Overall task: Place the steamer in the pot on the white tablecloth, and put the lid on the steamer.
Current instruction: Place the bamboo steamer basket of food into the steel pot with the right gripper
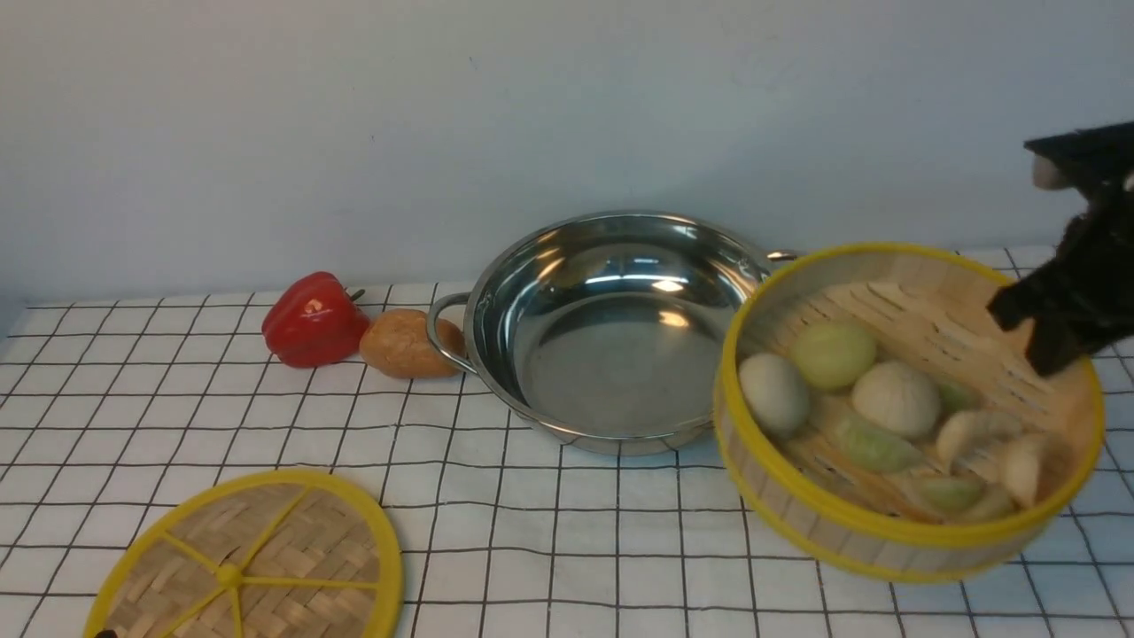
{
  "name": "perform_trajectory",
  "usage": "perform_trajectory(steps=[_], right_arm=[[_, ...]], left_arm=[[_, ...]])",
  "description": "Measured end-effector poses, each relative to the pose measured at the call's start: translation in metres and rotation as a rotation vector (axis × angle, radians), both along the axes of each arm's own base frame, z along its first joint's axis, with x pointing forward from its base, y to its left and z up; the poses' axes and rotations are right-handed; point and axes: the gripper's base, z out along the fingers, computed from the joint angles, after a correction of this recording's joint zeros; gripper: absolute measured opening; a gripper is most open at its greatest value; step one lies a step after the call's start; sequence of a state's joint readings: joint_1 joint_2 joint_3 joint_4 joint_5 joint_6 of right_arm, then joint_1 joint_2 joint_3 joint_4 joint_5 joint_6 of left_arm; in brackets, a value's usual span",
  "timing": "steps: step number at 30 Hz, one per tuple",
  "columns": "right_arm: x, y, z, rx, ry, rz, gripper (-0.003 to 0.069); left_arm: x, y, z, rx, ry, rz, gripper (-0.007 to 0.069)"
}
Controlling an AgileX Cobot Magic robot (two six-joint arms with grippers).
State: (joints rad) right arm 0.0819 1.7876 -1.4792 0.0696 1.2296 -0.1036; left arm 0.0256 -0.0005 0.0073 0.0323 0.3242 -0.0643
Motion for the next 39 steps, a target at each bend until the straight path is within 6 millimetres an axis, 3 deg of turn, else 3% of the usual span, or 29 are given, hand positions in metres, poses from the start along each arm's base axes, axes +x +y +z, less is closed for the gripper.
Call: perform_trajectory(steps=[6,9,11,16,20,27,34,39], right_arm=[[0.04,0.048,0.033,0.016,-0.162,0.126,0.0059],[0.054,0.067,0.04,0.038,-0.21,0.16,0.0059],[0.066,0.08,0.038,0.056,-0.232,0.185,0.0059],[0.099,0.107,0.009,0.065,-0.235,0.238,0.0059],[0.117,0.118,-0.004,0.081,-0.237,0.271,0.0058],[0.135,0.131,0.003,0.173,-0.339,0.286,0.0058],[0.137,0.13,0.003,0.156,-0.351,0.297,0.0058],[0.14,0.131,-0.009,0.139,-0.331,0.302,0.0058]], left_arm=[[0.0,0.0,0.0,0.0,0.0,0.0,0.0482],[0.0,0.0,0.0,0.0,0.0,0.0,0.0482],[0.0,0.0,0.0,0.0,0.0,0.0,0.0482],[0.0,0.0,0.0,0.0,0.0,0.0,0.0482],[0.0,0.0,0.0,0.0,0.0,0.0,0.0482],[0.0,0.0,0.0,0.0,0.0,0.0,0.0482],[0.0,0.0,0.0,0.0,0.0,0.0,0.0482],[0.0,0.0,0.0,0.0,0.0,0.0,0.0482]])
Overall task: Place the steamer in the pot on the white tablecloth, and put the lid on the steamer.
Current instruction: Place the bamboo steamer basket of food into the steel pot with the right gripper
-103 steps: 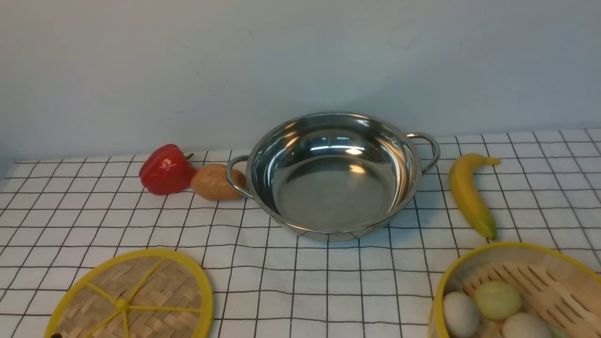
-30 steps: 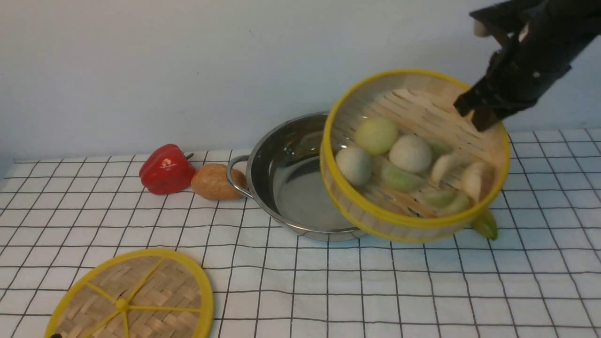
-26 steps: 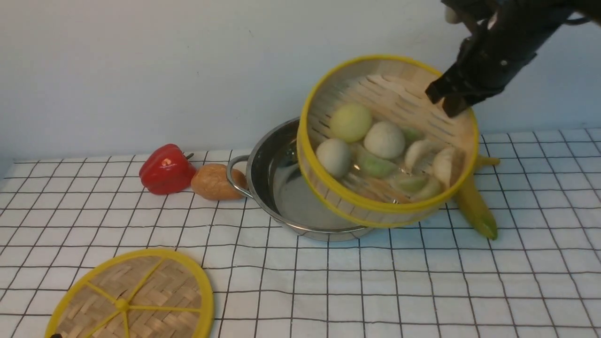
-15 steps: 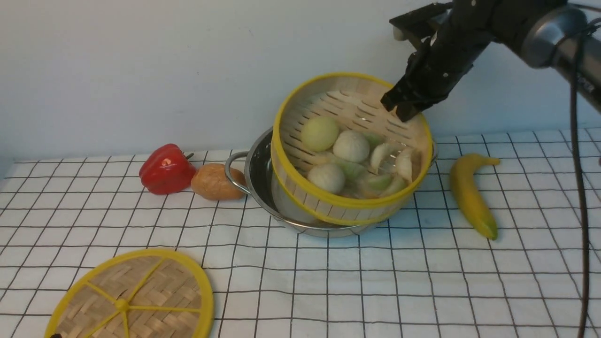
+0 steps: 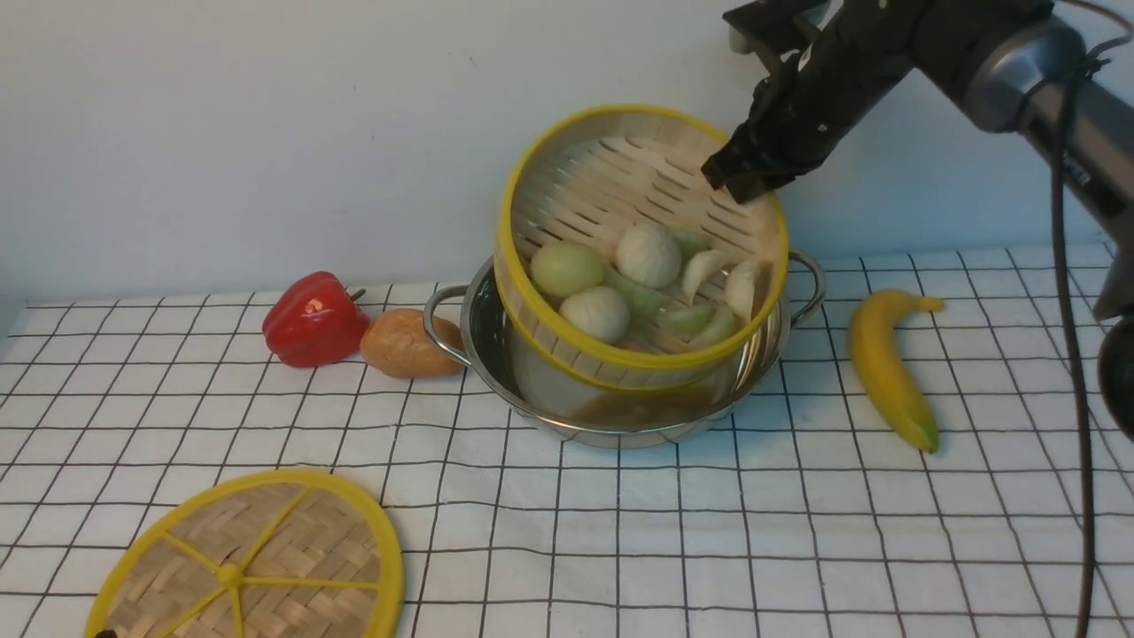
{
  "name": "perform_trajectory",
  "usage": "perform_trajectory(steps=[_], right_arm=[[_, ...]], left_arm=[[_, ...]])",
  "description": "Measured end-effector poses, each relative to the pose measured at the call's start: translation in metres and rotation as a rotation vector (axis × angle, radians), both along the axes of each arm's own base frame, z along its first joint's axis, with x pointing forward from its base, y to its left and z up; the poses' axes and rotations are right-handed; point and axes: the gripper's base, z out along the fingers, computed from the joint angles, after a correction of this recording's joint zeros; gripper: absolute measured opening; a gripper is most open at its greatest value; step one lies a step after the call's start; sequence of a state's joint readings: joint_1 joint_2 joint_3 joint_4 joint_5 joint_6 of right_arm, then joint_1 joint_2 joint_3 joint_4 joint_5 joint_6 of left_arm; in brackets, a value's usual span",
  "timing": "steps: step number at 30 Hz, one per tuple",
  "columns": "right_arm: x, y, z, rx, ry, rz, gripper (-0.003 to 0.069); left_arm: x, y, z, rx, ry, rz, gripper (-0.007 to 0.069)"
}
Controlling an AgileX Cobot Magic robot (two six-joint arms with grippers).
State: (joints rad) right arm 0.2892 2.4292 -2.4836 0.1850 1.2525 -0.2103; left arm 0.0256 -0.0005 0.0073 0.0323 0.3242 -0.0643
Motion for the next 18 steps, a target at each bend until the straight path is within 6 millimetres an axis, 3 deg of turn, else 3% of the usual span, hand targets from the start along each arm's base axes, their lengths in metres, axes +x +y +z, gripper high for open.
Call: perform_trajectory(steps=[8,18], right_arm=[[0.01,0.002,-0.046,-0.034,0.075,0.007,0.0058],[0.013,0.005,-0.056,-0.044,0.055,0.061,0.0059]], left_arm=[[0.0,0.0,0.0,0.0,0.0,0.0,0.0482],[0.0,0.0,0.0,0.0,0.0,0.0,0.0482]])
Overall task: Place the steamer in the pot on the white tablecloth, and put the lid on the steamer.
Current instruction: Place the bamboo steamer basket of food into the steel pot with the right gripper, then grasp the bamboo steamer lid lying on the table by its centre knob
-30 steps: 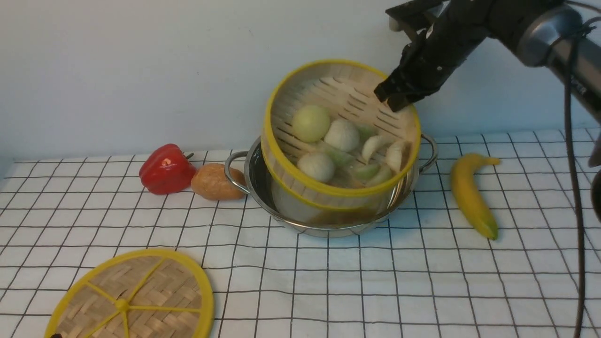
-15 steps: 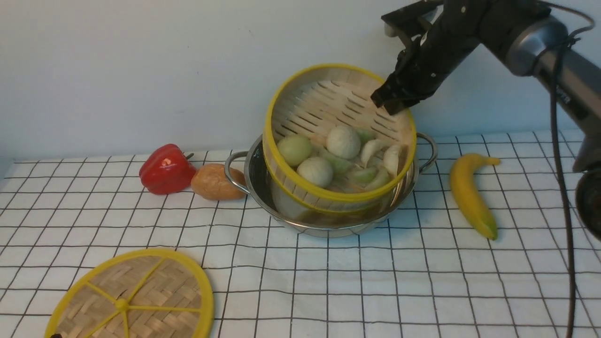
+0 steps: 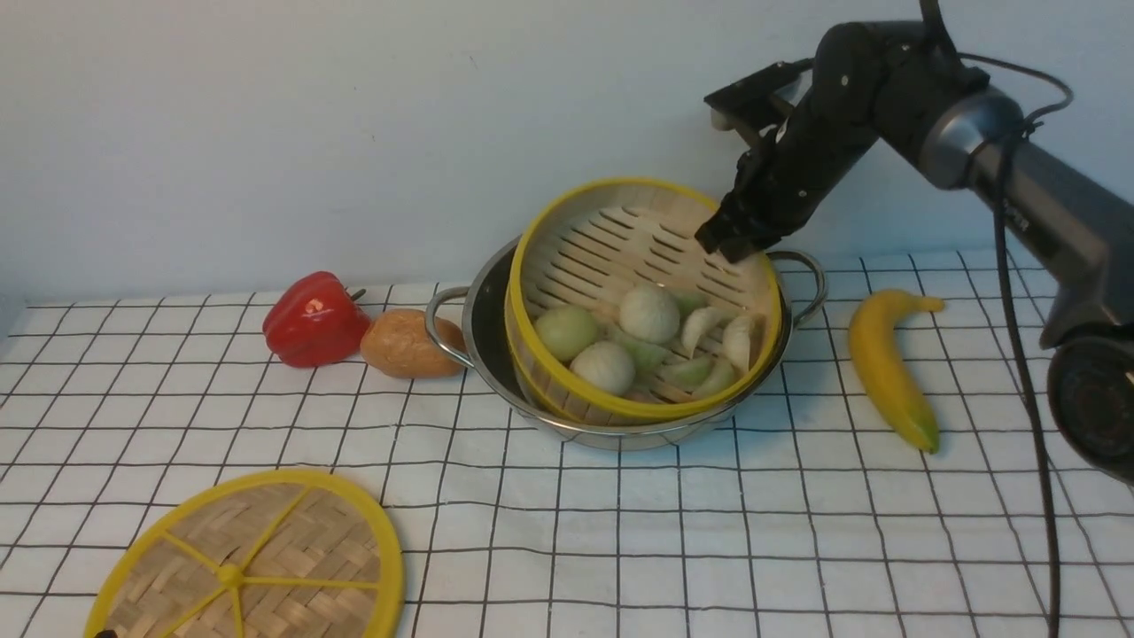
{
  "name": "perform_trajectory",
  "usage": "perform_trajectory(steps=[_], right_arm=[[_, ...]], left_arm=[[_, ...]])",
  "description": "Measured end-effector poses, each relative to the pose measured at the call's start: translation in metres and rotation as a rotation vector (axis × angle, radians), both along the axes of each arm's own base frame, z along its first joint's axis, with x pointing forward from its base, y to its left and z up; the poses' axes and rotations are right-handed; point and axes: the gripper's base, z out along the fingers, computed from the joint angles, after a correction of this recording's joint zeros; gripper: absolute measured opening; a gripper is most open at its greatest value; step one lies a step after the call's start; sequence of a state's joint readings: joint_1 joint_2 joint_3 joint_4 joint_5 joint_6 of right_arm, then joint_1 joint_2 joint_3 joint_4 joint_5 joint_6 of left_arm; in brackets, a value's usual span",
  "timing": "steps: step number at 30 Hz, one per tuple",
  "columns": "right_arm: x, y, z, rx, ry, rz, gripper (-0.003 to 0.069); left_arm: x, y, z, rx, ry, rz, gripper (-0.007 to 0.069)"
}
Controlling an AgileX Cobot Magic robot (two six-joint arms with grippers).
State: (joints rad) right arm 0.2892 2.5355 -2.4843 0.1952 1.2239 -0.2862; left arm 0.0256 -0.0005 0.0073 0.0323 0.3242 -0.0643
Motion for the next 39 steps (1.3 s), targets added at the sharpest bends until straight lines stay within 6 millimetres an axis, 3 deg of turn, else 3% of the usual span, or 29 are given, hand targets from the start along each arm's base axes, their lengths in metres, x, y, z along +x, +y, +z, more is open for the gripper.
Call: perform_trajectory(steps=[4,9,11,13,15,18,19,21,24,27,28,31,39], right_arm=[[0.0,0.002,0.0,0.005,-0.008,0.038,0.0096],[0.0,0.003,0.0,-0.002,-0.019,0.079,0.0288],[0.0,0.003,0.003,0.006,-0.033,0.078,0.0322],[0.005,0.006,0.018,0.047,-0.111,0.072,0.0399],[0.006,0.006,0.025,0.058,-0.138,0.07,0.0413],[0.007,0.007,0.061,0.11,-0.25,0.052,0.0428],[0.007,0.007,0.063,0.111,-0.256,0.053,0.0428],[0.003,0.007,0.093,0.168,-0.322,0.012,0.0403],[-0.004,0.002,0.12,0.211,-0.366,-0.062,0.0332],[-0.01,-0.007,0.144,0.214,-0.415,-0.155,0.0206],[-0.012,-0.01,0.151,0.202,-0.434,-0.19,0.012],[-0.018,-0.017,0.165,0.174,-0.466,-0.258,0.0001],[-0.044,-0.024,0.216,0.306,-0.511,-0.359,-0.0013]], left_arm=[[0.0,0.0,0.0,0.0,0.0,0.0,0.0482],[0.0,0.0,0.0,0.0,0.0,0.0,0.0482],[0.0,0.0,0.0,0.0,0.0,0.0,0.0482],[0.0,0.0,0.0,0.0,0.0,0.0,0.0482],[0.0,0.0,0.0,0.0,0.0,0.0,0.0482],[0.0,0.0,0.0,0.0,0.0,0.0,0.0482],[0.0,0.0,0.0,0.0,0.0,0.0,0.0482],[0.0,0.0,0.0,0.0,0.0,0.0,0.0482],[0.0,0.0,0.0,0.0,0.0,0.0,0.0482],[0.0,0.0,0.0,0.0,0.0,0.0,0.0482],[0.0,0.0,0.0,0.0,0.0,0.0,0.0482],[0.0,0.0,0.0,0.0,0.0,0.0,0.0482],[0.0,0.0,0.0,0.0,0.0,0.0,0.0482]])
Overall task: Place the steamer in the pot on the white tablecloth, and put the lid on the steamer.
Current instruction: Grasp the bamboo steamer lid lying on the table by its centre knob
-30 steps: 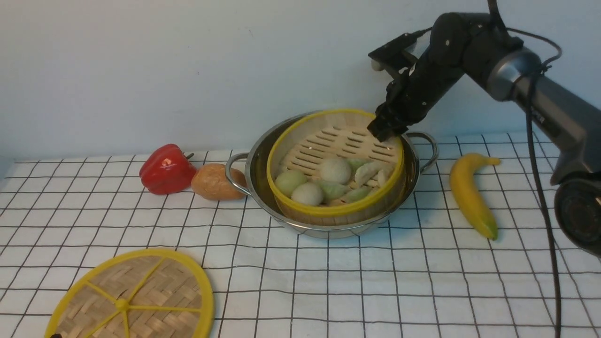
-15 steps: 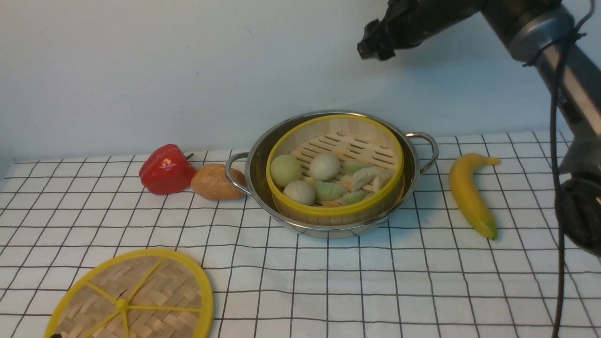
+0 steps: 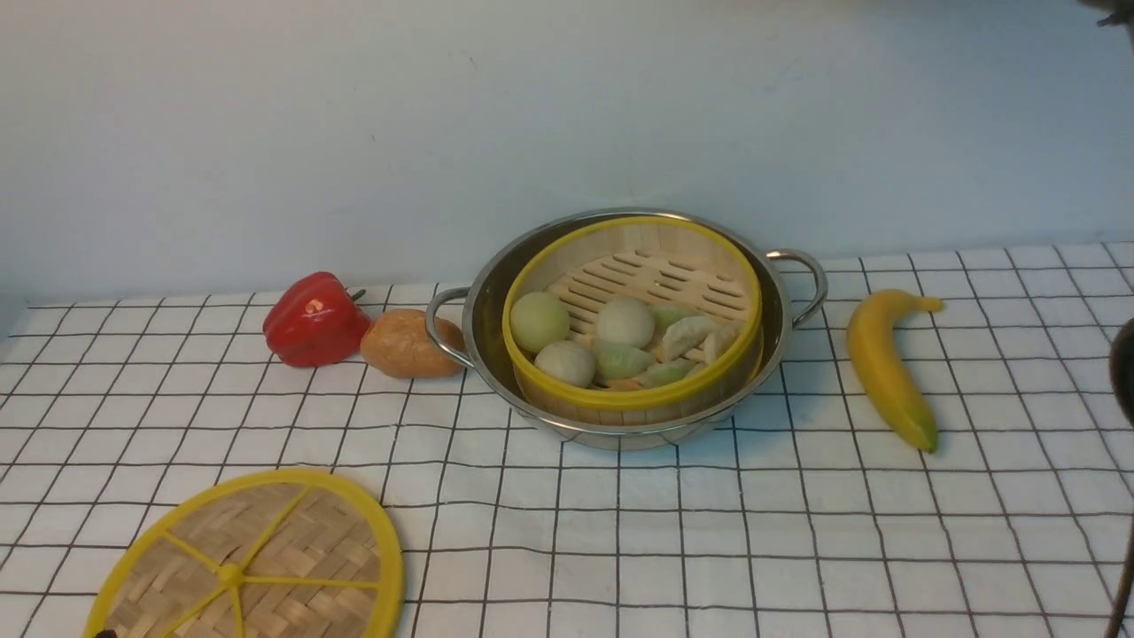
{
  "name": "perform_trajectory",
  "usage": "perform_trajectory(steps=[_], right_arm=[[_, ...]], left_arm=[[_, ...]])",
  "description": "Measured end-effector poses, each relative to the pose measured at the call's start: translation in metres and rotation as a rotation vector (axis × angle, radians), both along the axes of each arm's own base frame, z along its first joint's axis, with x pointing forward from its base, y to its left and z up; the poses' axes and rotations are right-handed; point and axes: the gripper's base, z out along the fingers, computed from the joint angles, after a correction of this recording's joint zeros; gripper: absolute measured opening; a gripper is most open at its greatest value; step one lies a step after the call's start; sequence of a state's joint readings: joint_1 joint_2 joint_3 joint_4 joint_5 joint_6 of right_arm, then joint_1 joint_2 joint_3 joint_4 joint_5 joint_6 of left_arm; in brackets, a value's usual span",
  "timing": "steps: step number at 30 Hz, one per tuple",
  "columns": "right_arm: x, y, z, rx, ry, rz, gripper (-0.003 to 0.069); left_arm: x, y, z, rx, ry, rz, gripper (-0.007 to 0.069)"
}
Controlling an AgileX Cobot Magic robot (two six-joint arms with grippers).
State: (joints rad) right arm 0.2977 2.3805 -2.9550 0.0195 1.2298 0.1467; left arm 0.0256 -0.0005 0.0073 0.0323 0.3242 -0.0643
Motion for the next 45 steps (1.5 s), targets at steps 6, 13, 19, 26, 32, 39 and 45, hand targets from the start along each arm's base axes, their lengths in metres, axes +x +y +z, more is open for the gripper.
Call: perform_trajectory(steps=[6,13,19,26,32,39,45], right_arm=[[-0.032,-0.001,0.046,0.151,-0.051,0.045,-0.0012],[-0.067,0.007,0.084,0.327,-0.072,0.205,-0.0006],[-0.081,0.012,0.096,0.406,-0.069,0.288,0.0002],[-0.088,0.009,0.098,0.224,-0.094,0.329,0.0013],[-0.126,-0.014,0.068,-0.02,0.087,0.266,0.0027],[-0.219,-0.081,0.017,-0.104,0.06,0.059,0.0043],[-0.295,-0.128,-0.044,-0.091,-0.043,-0.144,0.0054]], left_arm=[[0.0,0.0,0.0,0.0,0.0,0.0,0.0482],[0.0,0.0,0.0,0.0,0.0,0.0,0.0482],[0.0,0.0,0.0,0.0,0.0,0.0,0.0482],[0.0,0.0,0.0,0.0,0.0,0.0,0.0482],[0.0,0.0,0.0,0.0,0.0,0.0,0.0482],[0.0,0.0,0.0,0.0,0.0,0.0,0.0482],[0.0,0.0,0.0,0.0,0.0,0.0,0.0482]])
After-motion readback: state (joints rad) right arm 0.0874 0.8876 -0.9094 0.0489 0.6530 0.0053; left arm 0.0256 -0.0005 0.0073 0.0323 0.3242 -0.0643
